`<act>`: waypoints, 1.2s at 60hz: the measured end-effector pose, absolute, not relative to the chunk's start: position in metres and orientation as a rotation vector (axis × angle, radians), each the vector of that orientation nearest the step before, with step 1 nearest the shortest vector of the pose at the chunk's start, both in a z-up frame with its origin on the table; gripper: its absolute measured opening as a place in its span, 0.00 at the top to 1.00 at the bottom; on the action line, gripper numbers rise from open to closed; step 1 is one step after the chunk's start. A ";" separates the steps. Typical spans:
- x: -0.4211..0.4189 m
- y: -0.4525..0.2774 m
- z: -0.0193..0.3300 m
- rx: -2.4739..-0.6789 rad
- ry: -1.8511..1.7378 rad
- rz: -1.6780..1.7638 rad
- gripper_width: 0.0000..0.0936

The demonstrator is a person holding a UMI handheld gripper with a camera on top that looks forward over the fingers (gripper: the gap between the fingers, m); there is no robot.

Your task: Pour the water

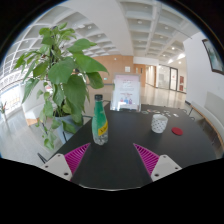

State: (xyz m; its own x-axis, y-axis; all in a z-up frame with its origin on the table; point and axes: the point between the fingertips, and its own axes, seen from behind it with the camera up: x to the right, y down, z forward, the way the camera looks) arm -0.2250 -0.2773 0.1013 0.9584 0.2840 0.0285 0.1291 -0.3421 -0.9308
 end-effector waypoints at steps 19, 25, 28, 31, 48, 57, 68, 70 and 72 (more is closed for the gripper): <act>-0.307 -0.155 0.083 -1.843 -0.264 0.094 0.09; -0.317 -0.125 0.069 -1.846 -0.254 0.075 0.08; -0.321 -0.114 0.064 -1.845 -0.248 0.075 0.10; -0.324 -0.105 0.062 -1.835 -0.241 0.073 0.16; -0.329 -0.098 0.065 -1.785 -0.200 0.146 0.56; -0.341 -0.103 0.112 -1.717 -0.160 0.326 0.56; -0.334 -0.091 0.222 -1.568 0.041 0.787 0.56; -0.330 -0.086 0.238 -1.545 0.084 0.889 0.56; -0.329 -0.076 0.252 -1.518 0.132 0.990 0.56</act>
State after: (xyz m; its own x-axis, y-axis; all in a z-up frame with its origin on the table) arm -0.3292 -0.0760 0.2516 0.6242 0.4527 -0.6368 -0.6040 -0.2374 -0.7608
